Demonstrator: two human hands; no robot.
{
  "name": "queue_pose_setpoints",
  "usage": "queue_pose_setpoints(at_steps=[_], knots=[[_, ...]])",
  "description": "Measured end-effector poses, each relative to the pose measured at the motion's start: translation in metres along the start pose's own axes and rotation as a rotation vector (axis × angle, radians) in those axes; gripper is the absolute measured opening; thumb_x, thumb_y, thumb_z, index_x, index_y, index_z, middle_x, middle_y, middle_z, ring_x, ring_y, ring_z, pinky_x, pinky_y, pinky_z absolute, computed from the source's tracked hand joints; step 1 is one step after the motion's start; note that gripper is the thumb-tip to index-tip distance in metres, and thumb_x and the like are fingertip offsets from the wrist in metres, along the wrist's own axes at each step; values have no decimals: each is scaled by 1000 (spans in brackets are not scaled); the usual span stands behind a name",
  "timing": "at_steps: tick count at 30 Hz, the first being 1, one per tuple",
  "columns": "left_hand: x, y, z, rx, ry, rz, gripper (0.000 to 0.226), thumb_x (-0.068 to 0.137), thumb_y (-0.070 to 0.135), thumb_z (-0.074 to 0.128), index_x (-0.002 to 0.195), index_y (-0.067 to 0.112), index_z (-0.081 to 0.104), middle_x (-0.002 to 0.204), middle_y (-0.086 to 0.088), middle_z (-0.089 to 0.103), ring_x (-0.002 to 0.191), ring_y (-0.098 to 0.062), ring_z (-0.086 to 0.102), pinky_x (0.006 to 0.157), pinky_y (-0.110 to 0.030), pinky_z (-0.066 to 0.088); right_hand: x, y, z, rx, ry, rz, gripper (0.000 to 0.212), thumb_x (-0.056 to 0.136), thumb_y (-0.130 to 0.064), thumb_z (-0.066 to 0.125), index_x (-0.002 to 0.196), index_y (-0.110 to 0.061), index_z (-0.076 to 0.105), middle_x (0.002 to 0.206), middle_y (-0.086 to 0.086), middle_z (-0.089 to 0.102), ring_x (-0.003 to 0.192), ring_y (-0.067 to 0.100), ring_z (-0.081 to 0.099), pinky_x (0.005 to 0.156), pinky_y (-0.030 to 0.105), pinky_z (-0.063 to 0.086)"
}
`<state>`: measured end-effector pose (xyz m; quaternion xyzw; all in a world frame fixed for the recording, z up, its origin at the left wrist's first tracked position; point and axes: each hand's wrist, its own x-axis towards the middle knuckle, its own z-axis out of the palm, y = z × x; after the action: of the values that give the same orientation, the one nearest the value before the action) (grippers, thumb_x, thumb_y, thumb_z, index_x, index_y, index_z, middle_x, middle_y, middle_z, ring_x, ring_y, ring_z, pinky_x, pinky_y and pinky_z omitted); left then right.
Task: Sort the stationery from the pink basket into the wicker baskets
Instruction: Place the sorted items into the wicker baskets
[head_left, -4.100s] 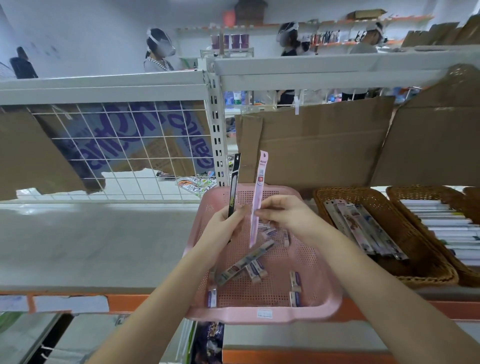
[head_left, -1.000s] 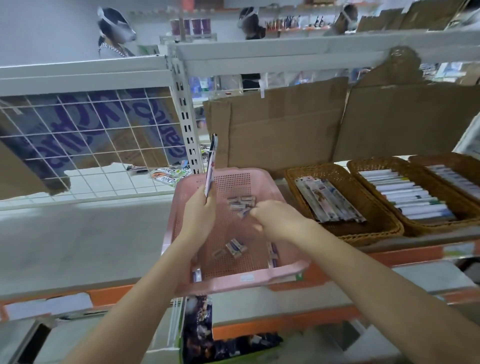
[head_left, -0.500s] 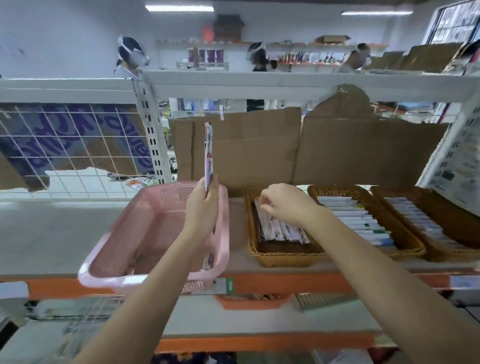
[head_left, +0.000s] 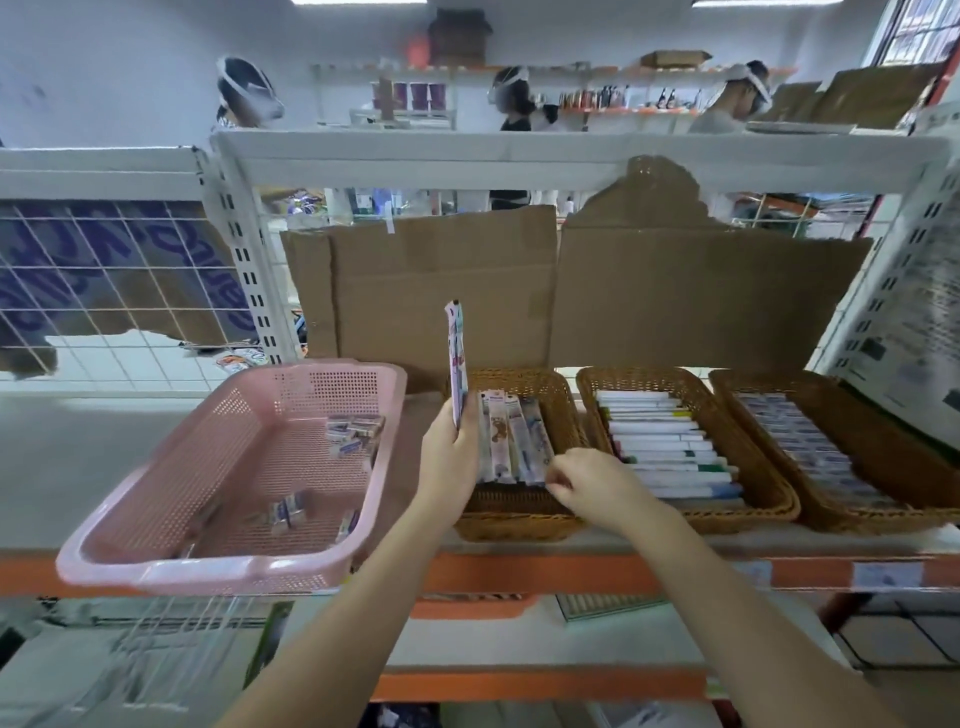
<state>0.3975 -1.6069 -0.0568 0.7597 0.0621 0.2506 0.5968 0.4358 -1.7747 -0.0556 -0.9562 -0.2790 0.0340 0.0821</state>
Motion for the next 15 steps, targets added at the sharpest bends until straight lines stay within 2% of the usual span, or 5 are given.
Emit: queue_pose_setpoints(at_steps=[4, 7, 9, 12, 15], knots=[[3, -16, 8, -1, -39, -14, 32, 96, 44, 40, 68, 29, 43, 51, 15, 44, 48, 0, 37, 45, -13, 29, 6, 5, 9, 60, 41, 7, 22, 98, -27, 46, 108, -15, 62, 103, 0, 57, 91, 16, 55, 76, 26, 46], [8, -26, 13, -67, -98, -65, 31, 94, 47, 41, 68, 31, 45, 49, 14, 44, 47, -2, 37, 48, -20, 31, 13, 6, 10, 124, 77, 4, 22, 97, -27, 47, 109, -17, 63, 97, -5, 53, 89, 13, 53, 77, 24, 45], [12, -31, 15, -104, -137, -95, 37, 91, 51, 42, 73, 19, 49, 48, 13, 49, 46, -3, 43, 47, -19, 34, 18, 6, 8, 167, 91, 4, 22, 97, -27, 48, 110, -18, 64, 98, -6, 54, 92, 12, 55, 79, 25, 46], [16, -31, 18, -153, -214, -130, 44, 97, 40, 43, 89, -1, 58, 51, 14, 60, 41, 1, 52, 40, -10, 36, 23, 5, 2, 238, 120, -1, 21, 96, -27, 51, 110, -19, 65, 106, -5, 60, 92, 9, 56, 79, 22, 46], [15, -29, 21, -189, -272, -186, 32, 96, 36, 46, 81, 10, 57, 51, 11, 61, 40, 1, 54, 39, -10, 37, 29, 3, -12, 332, 168, -31, 20, 95, -29, 52, 108, -22, 66, 103, -9, 62, 91, 4, 56, 75, 16, 42]])
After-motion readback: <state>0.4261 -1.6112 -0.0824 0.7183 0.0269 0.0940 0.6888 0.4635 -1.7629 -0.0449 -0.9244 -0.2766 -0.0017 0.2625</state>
